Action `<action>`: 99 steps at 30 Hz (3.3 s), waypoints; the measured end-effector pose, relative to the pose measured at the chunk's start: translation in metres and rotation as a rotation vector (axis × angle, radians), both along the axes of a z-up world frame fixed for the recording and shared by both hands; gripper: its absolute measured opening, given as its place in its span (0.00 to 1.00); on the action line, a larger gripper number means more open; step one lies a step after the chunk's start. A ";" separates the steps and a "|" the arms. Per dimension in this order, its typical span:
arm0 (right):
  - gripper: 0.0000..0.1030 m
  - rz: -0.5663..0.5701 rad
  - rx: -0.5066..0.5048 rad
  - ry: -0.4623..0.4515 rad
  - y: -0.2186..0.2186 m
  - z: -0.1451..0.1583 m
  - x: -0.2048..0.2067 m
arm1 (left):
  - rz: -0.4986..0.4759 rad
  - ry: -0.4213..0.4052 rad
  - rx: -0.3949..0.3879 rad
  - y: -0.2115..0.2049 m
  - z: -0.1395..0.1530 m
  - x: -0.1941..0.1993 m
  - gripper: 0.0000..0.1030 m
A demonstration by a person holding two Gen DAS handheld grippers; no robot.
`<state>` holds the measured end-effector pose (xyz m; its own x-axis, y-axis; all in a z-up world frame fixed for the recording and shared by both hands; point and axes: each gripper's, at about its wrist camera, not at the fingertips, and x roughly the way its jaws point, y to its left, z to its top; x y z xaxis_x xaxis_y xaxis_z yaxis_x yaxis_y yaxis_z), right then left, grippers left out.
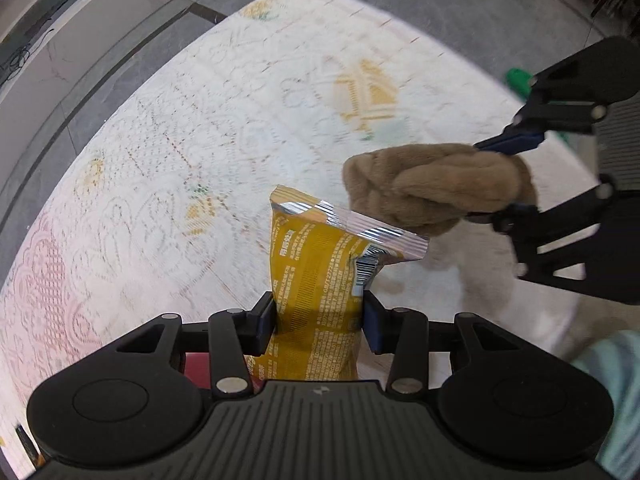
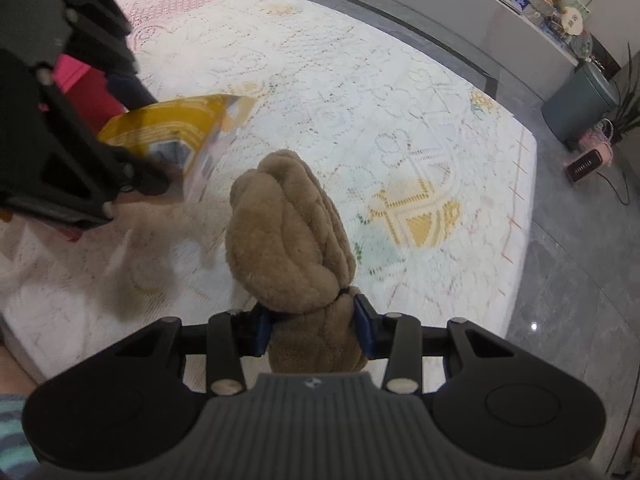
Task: Organize soft objects
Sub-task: 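Carry the fluffy toy and snack bag over the white box, then open both tools to drop the toy and snack bag into the box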
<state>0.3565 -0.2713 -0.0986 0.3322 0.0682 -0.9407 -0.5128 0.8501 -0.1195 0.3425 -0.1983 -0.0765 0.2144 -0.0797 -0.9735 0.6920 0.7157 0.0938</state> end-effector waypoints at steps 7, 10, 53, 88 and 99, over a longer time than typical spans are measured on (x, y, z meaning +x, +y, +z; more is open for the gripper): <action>0.39 -0.044 0.025 0.011 -0.006 0.029 -0.043 | 0.018 -0.023 -0.099 0.017 0.056 -0.055 0.49; 0.39 -0.034 0.011 0.007 0.000 0.042 -0.067 | 0.036 -0.031 -0.108 0.029 0.072 -0.078 0.49; 0.39 0.357 0.069 -0.074 0.320 0.124 -0.093 | 0.637 -0.176 -0.089 0.372 0.104 -0.119 0.48; 0.74 0.301 -0.034 0.074 0.365 0.062 -0.072 | 0.664 -0.120 -0.115 0.394 0.066 -0.117 0.83; 0.85 0.251 0.015 -0.118 0.306 0.141 -0.130 | 0.670 -0.435 -0.222 0.348 0.162 -0.190 0.83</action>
